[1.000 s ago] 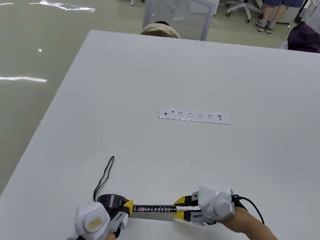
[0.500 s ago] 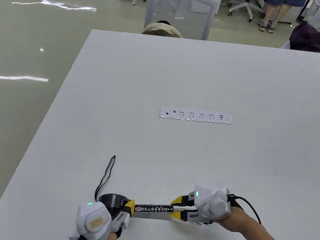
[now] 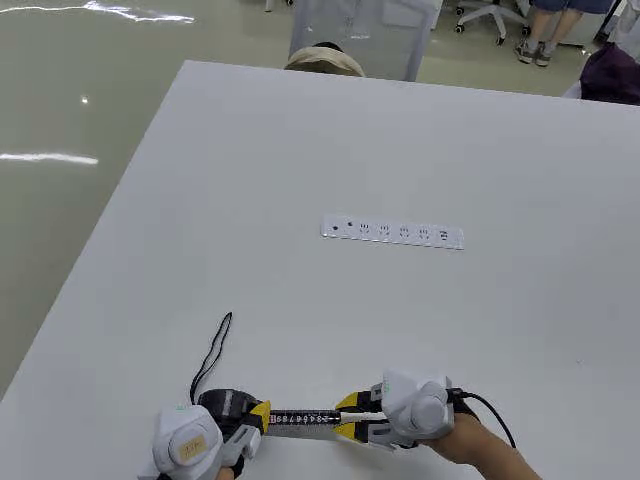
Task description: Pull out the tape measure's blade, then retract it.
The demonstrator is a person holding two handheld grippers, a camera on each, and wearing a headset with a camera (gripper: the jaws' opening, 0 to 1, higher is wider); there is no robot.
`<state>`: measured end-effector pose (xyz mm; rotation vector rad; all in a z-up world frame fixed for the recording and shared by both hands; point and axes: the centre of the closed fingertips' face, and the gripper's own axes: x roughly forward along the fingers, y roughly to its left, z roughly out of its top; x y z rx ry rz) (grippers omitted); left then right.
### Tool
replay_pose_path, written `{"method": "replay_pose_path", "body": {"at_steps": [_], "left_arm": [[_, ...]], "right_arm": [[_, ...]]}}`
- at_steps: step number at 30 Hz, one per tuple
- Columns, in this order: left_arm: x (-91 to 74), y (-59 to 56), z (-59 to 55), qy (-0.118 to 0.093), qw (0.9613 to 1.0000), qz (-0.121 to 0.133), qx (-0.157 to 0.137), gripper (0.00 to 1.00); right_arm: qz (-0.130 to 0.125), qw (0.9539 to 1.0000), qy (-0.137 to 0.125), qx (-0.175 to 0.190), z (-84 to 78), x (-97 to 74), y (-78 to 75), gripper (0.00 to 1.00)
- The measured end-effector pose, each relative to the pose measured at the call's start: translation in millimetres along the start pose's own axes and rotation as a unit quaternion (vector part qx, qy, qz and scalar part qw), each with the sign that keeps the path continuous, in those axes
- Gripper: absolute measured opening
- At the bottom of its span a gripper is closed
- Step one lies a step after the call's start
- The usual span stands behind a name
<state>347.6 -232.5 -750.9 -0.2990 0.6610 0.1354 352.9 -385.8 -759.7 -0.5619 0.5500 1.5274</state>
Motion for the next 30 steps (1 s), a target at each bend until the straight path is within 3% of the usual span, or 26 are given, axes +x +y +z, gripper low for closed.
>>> {"method": "replay_pose_path", "body": {"at_steps": [30], "left_arm": [[-0.4,0.5,0.7,0.001,1.0,-0.002,0.0,0.63]], "right_arm": [[0.01,0.9999,-0.013,0.002,11.8,18.6,2.3,0.12]]}}
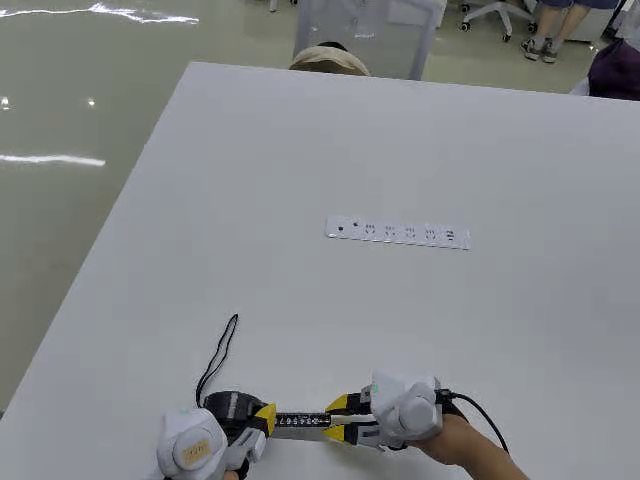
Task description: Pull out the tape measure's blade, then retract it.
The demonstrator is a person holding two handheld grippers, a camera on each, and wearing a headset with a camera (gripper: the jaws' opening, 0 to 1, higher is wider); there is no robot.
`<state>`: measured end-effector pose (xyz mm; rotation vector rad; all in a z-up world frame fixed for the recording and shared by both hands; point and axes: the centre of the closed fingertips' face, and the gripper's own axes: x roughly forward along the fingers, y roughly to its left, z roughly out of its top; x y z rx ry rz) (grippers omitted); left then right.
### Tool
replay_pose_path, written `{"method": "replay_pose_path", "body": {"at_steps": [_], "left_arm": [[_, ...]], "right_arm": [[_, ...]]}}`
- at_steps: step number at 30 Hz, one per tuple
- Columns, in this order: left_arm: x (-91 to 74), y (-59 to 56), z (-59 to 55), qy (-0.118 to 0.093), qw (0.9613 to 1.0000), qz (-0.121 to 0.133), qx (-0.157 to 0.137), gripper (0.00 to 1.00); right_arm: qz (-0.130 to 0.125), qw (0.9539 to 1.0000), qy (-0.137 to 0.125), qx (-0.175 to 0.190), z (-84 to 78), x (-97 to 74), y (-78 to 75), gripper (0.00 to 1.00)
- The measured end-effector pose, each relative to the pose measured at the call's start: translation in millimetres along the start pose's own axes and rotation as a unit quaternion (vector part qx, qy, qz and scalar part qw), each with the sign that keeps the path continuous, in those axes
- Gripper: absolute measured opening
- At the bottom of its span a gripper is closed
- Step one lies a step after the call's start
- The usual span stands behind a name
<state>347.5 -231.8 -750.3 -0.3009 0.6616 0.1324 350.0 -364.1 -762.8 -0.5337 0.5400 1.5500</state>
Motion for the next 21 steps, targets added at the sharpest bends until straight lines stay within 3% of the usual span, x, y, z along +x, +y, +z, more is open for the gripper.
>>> {"method": "replay_pose_path", "body": {"at_steps": [21], "left_arm": [[0.1,0.8,0.0,0.001,1.0,-0.002,-0.009,0.63]], "right_arm": [[0.009,0.9999,-0.007,-0.002,9.8,13.4,0.6,0.12]]}}
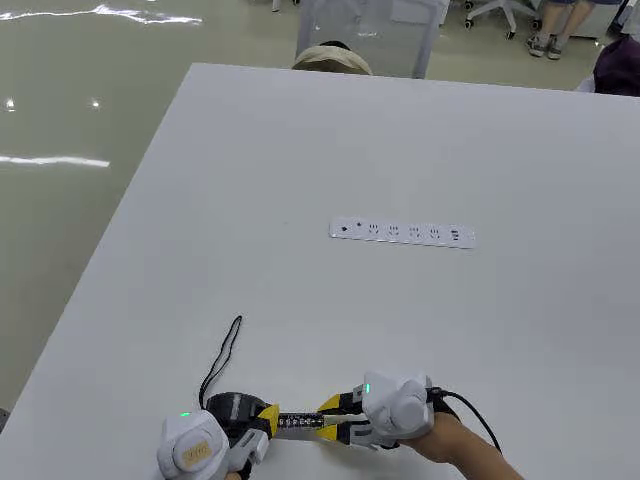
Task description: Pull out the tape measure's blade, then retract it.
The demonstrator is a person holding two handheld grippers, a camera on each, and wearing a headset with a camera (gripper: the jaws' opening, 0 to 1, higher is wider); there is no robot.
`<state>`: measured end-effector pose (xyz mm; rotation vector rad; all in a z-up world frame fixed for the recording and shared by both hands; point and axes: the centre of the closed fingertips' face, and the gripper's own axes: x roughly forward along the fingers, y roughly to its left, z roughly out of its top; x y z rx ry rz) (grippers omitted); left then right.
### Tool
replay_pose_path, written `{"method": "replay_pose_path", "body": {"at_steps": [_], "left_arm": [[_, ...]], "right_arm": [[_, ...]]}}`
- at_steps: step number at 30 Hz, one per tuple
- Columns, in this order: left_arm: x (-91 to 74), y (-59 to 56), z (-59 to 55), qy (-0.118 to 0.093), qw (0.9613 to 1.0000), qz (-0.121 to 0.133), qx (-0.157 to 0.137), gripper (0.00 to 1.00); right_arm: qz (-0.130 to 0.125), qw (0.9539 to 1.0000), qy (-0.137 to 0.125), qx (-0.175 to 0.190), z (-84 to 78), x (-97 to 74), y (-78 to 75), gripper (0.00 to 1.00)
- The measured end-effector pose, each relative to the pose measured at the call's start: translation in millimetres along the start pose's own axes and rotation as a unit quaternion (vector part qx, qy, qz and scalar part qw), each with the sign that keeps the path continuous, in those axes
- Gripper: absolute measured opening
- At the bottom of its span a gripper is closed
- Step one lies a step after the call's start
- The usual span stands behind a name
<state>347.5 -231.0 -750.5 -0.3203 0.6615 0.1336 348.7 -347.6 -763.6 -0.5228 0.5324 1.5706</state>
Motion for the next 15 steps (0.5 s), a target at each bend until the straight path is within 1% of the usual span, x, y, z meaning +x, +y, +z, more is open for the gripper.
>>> {"method": "replay_pose_path", "body": {"at_steps": [15], "left_arm": [[1.2,0.7,-1.0,0.001,1.0,-0.002,-0.004,0.63]], "right_arm": [[0.003,1.0,0.0,0.0,3.1,6.8,0.8,0.12]]}}
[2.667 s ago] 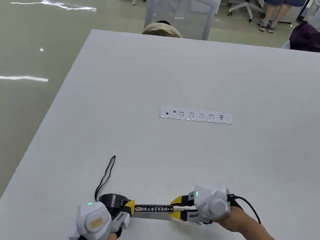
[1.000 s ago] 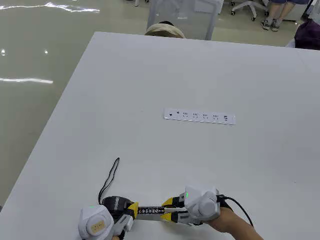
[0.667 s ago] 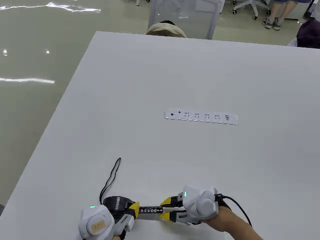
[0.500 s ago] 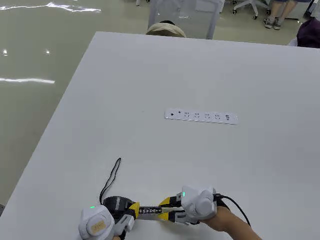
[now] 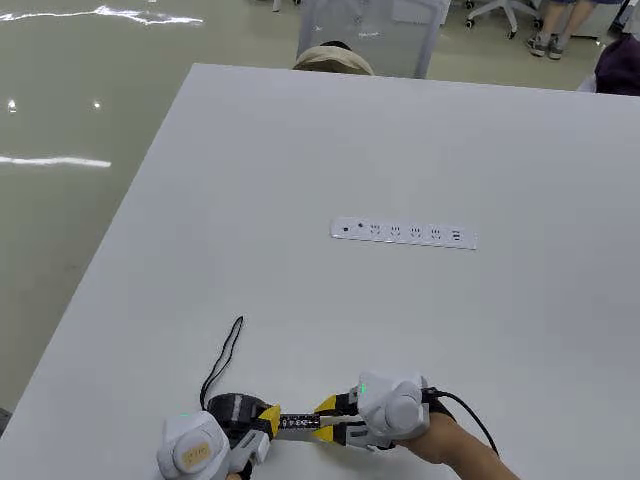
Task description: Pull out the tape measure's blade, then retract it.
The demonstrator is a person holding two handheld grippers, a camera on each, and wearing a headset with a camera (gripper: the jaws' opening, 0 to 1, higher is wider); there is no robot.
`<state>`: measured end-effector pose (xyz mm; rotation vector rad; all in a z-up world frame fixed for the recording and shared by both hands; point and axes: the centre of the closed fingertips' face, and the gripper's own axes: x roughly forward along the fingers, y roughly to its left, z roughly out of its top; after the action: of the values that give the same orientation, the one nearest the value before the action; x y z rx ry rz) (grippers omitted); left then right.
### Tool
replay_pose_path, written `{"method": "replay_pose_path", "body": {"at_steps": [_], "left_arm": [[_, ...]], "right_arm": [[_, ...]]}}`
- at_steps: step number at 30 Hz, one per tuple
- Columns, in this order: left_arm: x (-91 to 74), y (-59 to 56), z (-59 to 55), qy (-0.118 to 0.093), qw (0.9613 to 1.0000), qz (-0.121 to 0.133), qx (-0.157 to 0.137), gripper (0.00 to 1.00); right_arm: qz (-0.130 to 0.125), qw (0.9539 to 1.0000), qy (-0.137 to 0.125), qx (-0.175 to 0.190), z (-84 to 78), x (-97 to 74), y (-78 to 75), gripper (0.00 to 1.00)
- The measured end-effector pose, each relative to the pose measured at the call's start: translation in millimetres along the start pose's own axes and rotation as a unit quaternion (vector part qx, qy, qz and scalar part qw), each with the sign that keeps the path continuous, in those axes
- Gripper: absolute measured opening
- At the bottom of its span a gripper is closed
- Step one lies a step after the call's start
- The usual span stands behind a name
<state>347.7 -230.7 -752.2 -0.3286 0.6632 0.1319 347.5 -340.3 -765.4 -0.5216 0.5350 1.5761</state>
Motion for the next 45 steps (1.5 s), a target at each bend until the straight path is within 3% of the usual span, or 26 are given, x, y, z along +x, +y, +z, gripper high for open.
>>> {"method": "replay_pose_path", "body": {"at_steps": [45], "left_arm": [[0.4,6.1,0.0,0.003,1.0,-0.002,-0.008,0.63]], "right_arm": [[0.017,0.9998,-0.006,-0.006,16.6,27.7,2.6,0.12]]}}
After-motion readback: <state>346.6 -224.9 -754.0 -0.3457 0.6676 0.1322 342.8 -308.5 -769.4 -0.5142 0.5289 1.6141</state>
